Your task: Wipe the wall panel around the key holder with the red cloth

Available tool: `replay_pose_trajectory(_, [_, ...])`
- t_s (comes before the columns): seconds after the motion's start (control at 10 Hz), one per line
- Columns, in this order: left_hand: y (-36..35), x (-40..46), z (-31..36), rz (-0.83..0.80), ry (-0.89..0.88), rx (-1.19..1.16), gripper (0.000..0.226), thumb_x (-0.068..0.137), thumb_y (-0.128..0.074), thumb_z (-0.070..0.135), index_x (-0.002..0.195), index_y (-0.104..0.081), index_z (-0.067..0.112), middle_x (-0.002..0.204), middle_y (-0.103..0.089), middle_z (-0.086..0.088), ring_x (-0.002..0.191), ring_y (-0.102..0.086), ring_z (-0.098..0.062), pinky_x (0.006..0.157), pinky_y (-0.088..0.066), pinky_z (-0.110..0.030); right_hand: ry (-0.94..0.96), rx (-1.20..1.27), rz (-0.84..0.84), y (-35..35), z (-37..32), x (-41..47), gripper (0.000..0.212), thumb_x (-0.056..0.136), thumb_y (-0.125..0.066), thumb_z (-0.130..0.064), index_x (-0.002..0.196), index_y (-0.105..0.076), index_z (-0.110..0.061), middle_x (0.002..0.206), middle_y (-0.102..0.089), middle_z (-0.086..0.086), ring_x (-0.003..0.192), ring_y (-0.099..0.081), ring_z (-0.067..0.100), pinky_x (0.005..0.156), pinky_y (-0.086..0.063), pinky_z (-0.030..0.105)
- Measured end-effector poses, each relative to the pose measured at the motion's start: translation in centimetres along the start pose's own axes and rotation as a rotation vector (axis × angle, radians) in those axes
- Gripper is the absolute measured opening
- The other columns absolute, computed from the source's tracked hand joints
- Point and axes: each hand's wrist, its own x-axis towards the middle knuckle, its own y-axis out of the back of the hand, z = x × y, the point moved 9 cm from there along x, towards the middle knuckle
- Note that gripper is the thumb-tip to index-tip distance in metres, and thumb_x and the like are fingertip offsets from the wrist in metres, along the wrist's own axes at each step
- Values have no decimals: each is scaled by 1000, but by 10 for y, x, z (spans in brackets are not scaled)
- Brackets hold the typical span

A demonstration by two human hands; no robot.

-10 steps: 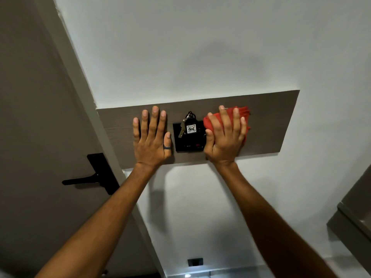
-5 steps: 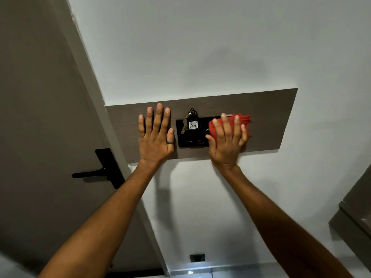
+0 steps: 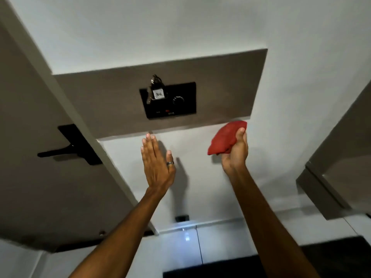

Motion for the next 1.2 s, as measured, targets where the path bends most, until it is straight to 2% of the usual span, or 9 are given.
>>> replay_pose_trajectory(0.2, [-56, -37, 78, -158, -206, -95, 62, 104, -43, 32, 158, -30, 5, 169, -18, -14, 158, -11, -28, 125, -24, -51, -513, 429, -169, 62, 29, -9, 77, 99, -48, -60, 151, -45, -4, 153, -48, 28, 144, -44, 48, 127, -23, 62])
replay_pose_trajectory(0.4, [-145, -77, 181, -459, -455, -111, 59, 106, -41, 38, 157, -34, 11, 167, -26, -10, 158, -13, -28, 126, -24, -48, -455, 351, 22, 187, -13, 10, 78, 90, -60, -71, 122, -74, -1, 137, -64, 25, 128, -62, 46, 124, -32, 62])
replay_pose_trajectory(0.5, [-196, -111, 226, -615, -510, -102, 64, 106, -34, 46, 159, -30, 12, 168, -22, -9, 158, -7, -28, 128, -18, -46, -392, 304, 195, 277, -53, 22, 78, 90, -61, -67, 136, -63, -4, 140, -62, 26, 130, -59, 48, 118, -39, 65])
replay_pose_trajectory(0.6, [-246, -145, 273, -749, -531, -97, 67, 105, -34, 48, 160, -25, 12, 168, -21, -9, 159, -4, -27, 129, -15, -45, -262, 228, 422, 382, -122, 55, 58, 100, -47, -61, 126, -69, -14, 132, -69, 19, 128, -61, 43, 110, -47, 63])
replay_pose_trajectory(0.7, [-283, -164, 306, -835, -531, -68, 70, 105, -29, 51, 161, -21, 10, 169, -19, -9, 159, 0, -26, 130, -9, -42, -56, -83, 530, 442, -200, 96, 39, 103, -45, -59, 108, -69, -29, 95, -82, -5, 115, -69, 28, 79, -60, 42])
replay_pose_trajectory(0.8, [-322, -173, 350, -916, -543, -23, 71, 106, -25, 54, 163, -14, 12, 170, -14, -9, 159, 5, -25, 130, -6, -42, 139, -807, 352, 456, -262, 153, 41, 99, -43, -61, 121, -63, -33, 117, -73, -13, 120, -65, 17, 101, -54, 43])
replay_pose_trajectory(0.9, [-350, -177, 380, -934, -543, 27, 74, 105, -23, 59, 163, -11, 14, 171, -9, -6, 158, 10, -23, 131, -6, -43, 71, -1744, -62, 472, -239, 211, 59, 106, -31, -53, 154, -44, -21, 163, -39, 8, 154, -30, 32, 129, -21, 56])
replay_pose_trajectory(1.0, [-356, -181, 391, -929, -504, 62, 79, 101, -11, 64, 163, -10, 16, 171, -7, -5, 157, 13, -22, 130, -1, -40, -16, -2120, -304, 495, -203, 218, 61, 110, -31, -48, 164, -17, -24, 174, -9, 3, 162, -3, 27, 132, -4, 54])
replay_pose_trajectory(1.2, [-322, -171, 389, -820, -531, 150, 76, 103, -17, 61, 163, -7, 15, 172, 2, -5, 158, 10, -25, 130, -7, -49, 211, -2043, -219, 465, -215, 196, 83, 94, 1, -66, 165, -9, -25, 174, -2, 5, 161, 6, 28, 132, 3, 57])
